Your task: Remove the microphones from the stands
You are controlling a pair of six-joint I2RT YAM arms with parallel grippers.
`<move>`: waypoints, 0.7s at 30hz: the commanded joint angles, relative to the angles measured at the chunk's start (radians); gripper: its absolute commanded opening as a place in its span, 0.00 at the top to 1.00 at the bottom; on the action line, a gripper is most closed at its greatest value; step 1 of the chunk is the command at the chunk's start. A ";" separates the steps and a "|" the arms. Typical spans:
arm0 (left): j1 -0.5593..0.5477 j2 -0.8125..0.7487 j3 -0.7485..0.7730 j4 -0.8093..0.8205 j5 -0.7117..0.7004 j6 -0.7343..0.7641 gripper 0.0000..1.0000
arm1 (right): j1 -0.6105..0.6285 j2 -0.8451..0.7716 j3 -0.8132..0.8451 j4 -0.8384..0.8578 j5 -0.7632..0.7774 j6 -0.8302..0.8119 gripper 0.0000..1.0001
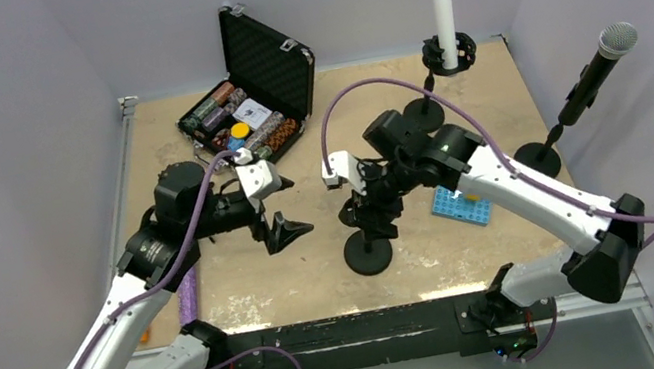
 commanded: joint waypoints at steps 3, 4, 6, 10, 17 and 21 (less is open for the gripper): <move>-0.073 0.114 0.011 0.183 0.095 -0.125 0.02 | -0.030 -0.131 0.258 -0.235 -0.030 -0.018 0.09; -0.094 0.141 0.023 0.191 0.099 -0.119 0.02 | -0.038 -0.148 0.280 -0.249 -0.039 -0.011 0.08; -0.130 0.198 0.066 0.178 0.125 -0.095 0.02 | -0.050 -0.180 0.300 -0.272 -0.041 -0.009 0.07; -0.163 0.308 0.133 0.120 0.122 -0.031 0.02 | -0.121 -0.250 0.277 -0.283 -0.031 -0.016 0.08; -0.180 0.411 0.138 0.181 0.101 0.014 0.05 | -0.332 -0.366 0.217 -0.268 -0.027 -0.056 0.08; -0.199 0.446 0.138 0.147 0.104 0.082 0.09 | -0.418 -0.402 0.179 -0.237 -0.049 -0.030 0.09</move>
